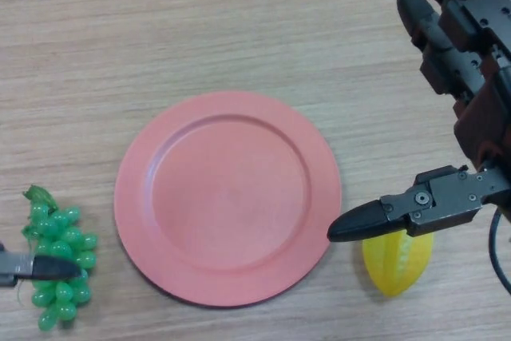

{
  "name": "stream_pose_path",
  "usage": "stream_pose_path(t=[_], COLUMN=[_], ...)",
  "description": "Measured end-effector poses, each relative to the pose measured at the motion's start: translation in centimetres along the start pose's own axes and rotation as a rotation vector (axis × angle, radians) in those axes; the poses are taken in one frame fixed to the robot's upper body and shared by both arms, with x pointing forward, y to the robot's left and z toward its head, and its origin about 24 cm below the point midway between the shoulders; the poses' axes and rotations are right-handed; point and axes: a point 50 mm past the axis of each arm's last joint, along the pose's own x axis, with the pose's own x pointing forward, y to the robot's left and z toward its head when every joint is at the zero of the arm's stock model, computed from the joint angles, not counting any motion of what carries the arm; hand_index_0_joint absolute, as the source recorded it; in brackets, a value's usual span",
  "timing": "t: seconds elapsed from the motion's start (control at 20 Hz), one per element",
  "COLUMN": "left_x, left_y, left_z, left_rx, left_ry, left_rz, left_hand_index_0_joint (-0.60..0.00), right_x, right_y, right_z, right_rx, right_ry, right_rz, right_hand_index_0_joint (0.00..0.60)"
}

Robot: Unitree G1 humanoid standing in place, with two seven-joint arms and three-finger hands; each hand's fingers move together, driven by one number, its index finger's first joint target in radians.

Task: Pick up the green grapes and place it on the plate

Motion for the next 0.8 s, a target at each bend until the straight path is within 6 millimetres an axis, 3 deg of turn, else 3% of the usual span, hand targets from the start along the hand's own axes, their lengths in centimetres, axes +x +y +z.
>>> stream_pose_path(t=[0.2, 0.3, 0.6, 0.8], left_x=[-1.5, -2.5, -3.1, -1.8], left_y=[-0.3, -0.6, -1.4, -2.4], left_z=[-3.8, -5.2, -7.4, -8.1], left_rx=[0.136, 0.121, 0.173, 0.179], left_ry=[0.143, 0.203, 0.265, 0.261], left_rz=[-0.048, -0.079, -0.121, -0.081], left_hand_index_0_joint=[0.0, 0.0, 0.0, 0.0], right_x=[0.3, 0.4, 0.4, 0.4], right_y=[0.3, 0.3, 0.4, 0.4], right_z=[0.2, 0.2, 0.3, 0.2], right_rx=[-0.012, -0.019, -0.013, -0.012], right_ry=[-0.012, -0.011, -0.017, -0.01], right_rz=[0.003, -0.004, -0.006, -0.007], right_hand_index_0_joint=[0.0, 0.0, 0.0, 0.0])
